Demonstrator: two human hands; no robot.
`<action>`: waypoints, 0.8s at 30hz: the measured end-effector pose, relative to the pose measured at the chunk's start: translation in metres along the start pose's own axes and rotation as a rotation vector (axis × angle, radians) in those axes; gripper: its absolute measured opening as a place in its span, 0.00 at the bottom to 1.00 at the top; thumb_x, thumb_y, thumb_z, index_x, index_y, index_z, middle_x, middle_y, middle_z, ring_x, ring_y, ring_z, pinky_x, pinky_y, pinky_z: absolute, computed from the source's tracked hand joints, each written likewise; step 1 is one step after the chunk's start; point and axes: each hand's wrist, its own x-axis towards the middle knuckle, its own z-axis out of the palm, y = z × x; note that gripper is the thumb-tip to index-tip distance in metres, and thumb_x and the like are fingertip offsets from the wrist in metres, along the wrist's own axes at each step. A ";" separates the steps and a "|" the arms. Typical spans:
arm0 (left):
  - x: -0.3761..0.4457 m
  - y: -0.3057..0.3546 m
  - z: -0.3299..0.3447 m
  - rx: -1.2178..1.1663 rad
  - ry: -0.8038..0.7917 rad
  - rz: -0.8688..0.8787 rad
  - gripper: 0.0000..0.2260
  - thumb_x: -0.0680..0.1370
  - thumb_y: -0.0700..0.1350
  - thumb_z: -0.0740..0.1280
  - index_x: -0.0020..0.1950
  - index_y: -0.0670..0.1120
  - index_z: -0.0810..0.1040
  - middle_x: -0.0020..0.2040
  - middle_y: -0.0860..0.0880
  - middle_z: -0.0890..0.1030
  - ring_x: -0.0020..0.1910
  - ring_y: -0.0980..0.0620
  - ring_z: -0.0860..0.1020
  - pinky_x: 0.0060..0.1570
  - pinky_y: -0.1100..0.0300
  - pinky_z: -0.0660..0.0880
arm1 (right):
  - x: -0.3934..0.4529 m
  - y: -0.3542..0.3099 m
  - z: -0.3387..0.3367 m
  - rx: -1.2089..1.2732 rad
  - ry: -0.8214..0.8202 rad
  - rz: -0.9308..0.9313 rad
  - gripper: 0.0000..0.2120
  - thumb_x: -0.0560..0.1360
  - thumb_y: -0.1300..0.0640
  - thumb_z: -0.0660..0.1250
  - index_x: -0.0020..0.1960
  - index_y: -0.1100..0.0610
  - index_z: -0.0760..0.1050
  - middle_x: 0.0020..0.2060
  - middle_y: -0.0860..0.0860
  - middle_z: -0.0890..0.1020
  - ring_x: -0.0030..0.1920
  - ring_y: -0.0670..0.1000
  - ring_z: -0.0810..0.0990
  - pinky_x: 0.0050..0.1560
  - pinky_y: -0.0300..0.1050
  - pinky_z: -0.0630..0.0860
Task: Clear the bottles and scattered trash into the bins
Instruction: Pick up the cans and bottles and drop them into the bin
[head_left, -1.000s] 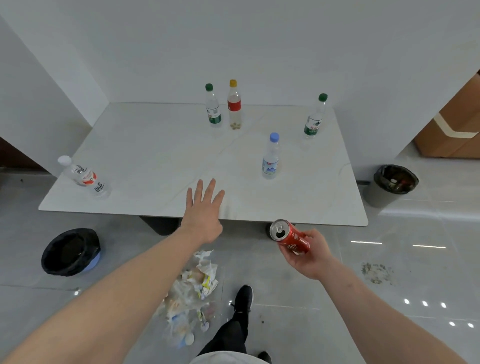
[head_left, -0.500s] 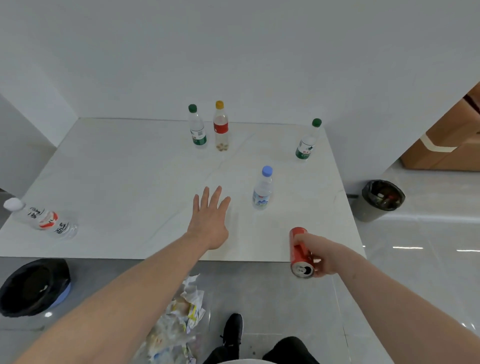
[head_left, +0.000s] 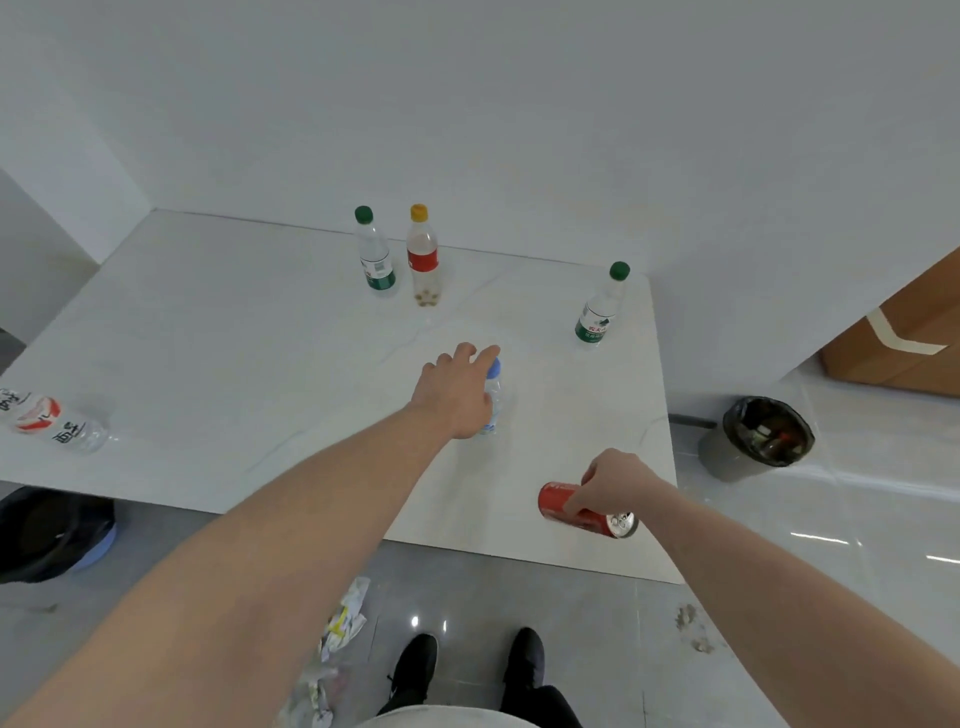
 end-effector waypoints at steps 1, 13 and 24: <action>0.004 0.006 0.001 0.019 -0.011 -0.014 0.25 0.80 0.48 0.62 0.76 0.53 0.61 0.69 0.46 0.69 0.59 0.42 0.73 0.56 0.50 0.68 | 0.006 0.005 -0.004 -0.020 0.007 -0.024 0.24 0.61 0.45 0.78 0.52 0.58 0.83 0.46 0.52 0.85 0.46 0.51 0.84 0.50 0.47 0.83; -0.021 0.031 0.022 0.016 0.083 -0.142 0.11 0.84 0.49 0.59 0.64 0.47 0.69 0.59 0.45 0.71 0.50 0.45 0.72 0.43 0.54 0.67 | 0.023 0.043 -0.018 -0.102 0.057 -0.145 0.29 0.63 0.52 0.73 0.63 0.57 0.76 0.59 0.51 0.77 0.53 0.51 0.80 0.50 0.44 0.80; -0.090 0.030 0.021 -0.078 0.171 -0.080 0.11 0.83 0.48 0.60 0.64 0.47 0.69 0.59 0.46 0.72 0.50 0.44 0.73 0.39 0.52 0.72 | -0.021 0.039 0.032 -0.087 0.228 -0.279 0.21 0.66 0.56 0.72 0.57 0.52 0.71 0.50 0.48 0.76 0.49 0.51 0.76 0.46 0.45 0.74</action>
